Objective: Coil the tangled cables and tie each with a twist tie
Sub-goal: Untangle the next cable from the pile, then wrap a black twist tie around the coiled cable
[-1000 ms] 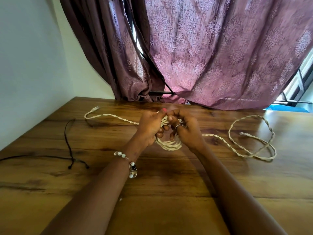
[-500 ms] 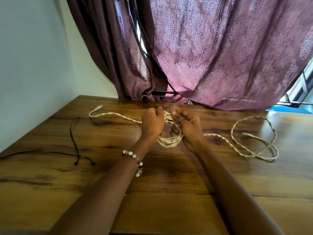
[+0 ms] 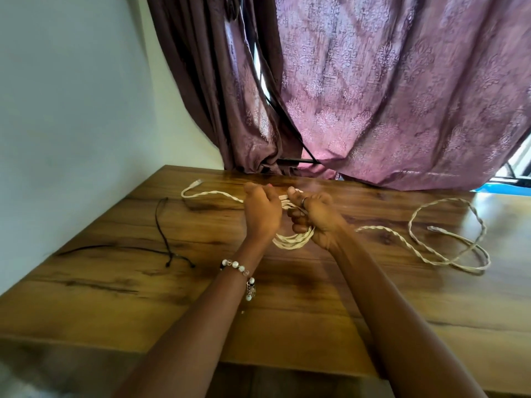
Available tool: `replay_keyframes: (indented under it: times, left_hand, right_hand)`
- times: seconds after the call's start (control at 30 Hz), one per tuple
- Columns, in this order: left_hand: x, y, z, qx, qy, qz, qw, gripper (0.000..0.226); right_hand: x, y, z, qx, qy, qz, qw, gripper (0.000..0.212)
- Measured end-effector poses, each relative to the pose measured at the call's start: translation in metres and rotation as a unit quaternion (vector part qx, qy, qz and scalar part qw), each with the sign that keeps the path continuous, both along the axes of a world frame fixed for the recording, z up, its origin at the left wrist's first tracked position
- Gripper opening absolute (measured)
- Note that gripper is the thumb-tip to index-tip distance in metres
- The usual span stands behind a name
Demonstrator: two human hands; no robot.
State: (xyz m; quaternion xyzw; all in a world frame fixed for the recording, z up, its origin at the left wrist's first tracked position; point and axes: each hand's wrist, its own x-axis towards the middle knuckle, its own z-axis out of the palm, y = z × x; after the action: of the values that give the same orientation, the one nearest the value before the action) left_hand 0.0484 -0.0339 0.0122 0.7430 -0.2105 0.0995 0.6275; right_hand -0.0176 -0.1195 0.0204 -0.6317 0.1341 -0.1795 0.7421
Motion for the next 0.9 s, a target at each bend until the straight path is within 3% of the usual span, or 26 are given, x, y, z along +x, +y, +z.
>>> replay_keyframes:
  times: [0.13,0.23,0.33,0.4,0.5,0.57,0.67,0.73,0.9]
  left_hand:
    - [-0.006,0.022,0.007,-0.070,0.074,-0.016,0.995,0.028]
    - [-0.005,0.045,0.014,-0.110,0.169,-0.051,0.978,0.024]
    - [0.010,0.074,0.015,-0.070,0.199,-0.087,0.974,0.014]
    - [0.030,0.097,0.010,-0.013,0.166,-0.074,0.983,0.012]
    - [0.065,0.142,0.006,0.150,0.033,-0.033,0.988,0.017]
    - [0.078,0.173,0.006,0.277,-0.042,-0.081,0.956,0.025]
    - [0.088,0.206,0.002,0.419,-0.080,-0.163,0.889,0.031]
    - [0.094,0.214,-0.006,0.456,-0.089,-0.180,0.867,0.037]
    - [0.104,0.212,-0.016,0.433,-0.129,-0.174,0.875,0.021]
  right_hand:
    - [0.009,0.023,0.003,0.018,-0.011,-0.063,0.998,0.042]
    - [0.017,0.039,0.005,0.004,-0.010,-0.082,0.997,0.041]
    - [0.026,0.053,0.004,0.012,0.005,-0.073,0.997,0.039]
    - [0.031,0.058,0.002,0.027,0.010,-0.069,0.997,0.040]
    - [0.037,0.061,0.000,0.043,0.023,-0.062,0.997,0.037]
    - [0.043,0.058,-0.004,0.053,0.029,-0.055,0.997,0.037]
    - [0.051,0.057,-0.012,0.075,0.034,-0.037,0.996,0.038]
    - [0.054,0.058,-0.016,0.084,0.035,-0.032,0.995,0.039]
    - [0.053,0.060,-0.019,0.067,0.025,-0.026,0.997,0.037]
